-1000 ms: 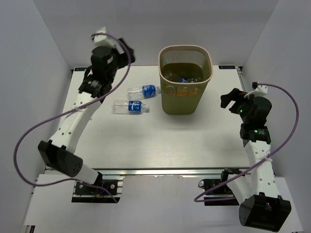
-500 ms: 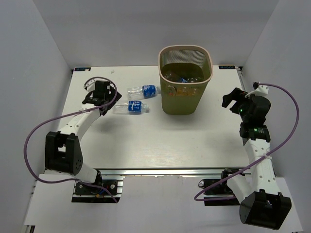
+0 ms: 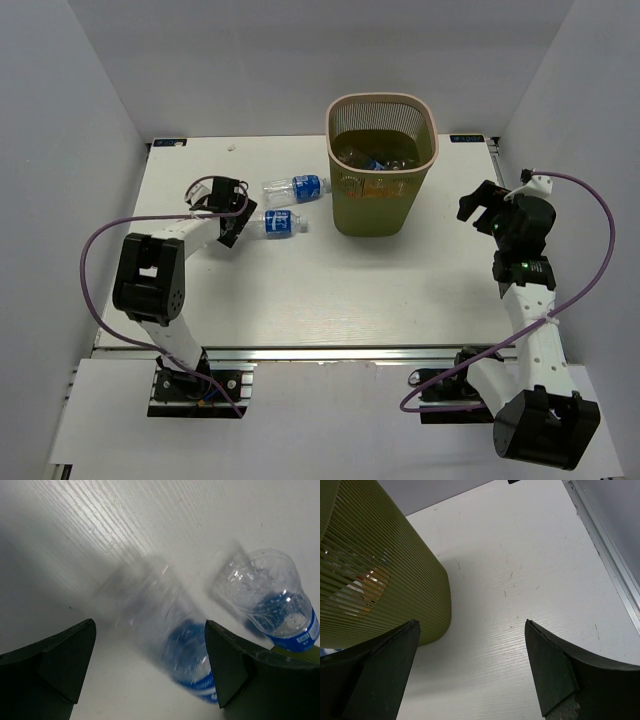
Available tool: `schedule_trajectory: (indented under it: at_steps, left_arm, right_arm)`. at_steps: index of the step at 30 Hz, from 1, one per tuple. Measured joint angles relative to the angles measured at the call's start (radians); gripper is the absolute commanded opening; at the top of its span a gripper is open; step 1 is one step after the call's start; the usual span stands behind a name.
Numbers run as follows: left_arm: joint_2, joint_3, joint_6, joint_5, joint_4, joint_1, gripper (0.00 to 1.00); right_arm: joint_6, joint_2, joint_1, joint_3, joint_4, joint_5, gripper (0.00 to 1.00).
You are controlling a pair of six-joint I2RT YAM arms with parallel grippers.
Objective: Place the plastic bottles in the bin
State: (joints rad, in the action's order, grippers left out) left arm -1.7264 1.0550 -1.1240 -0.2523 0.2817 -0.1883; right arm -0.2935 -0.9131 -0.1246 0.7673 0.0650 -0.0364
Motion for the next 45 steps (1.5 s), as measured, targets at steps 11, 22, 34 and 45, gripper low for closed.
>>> schedule_trajectory:
  at_steps: [11,22,34,45]
  left_arm:
    - [-0.027,-0.012,-0.048,-0.033,-0.059,0.0,0.35]
    - [0.344,-0.047,0.085,-0.095,-0.047,-0.001,0.2]
    - [0.194,0.571,0.291,-0.001,-0.431,-0.157,0.21]
    - [-0.32,1.037,0.567,0.287,-0.47,-0.341,0.98]
  right_arm:
    - [0.0,-0.012,0.0,0.0,0.0,0.003,0.89]
    - [0.0,-0.011,0.0,0.0,0.0,-0.001,0.89]
    - [-0.003,0.009,0.0,-0.007,-0.003,-0.015,0.89]
    - [-0.001,0.001,0.0,-0.014,-0.01,-0.018,0.89]
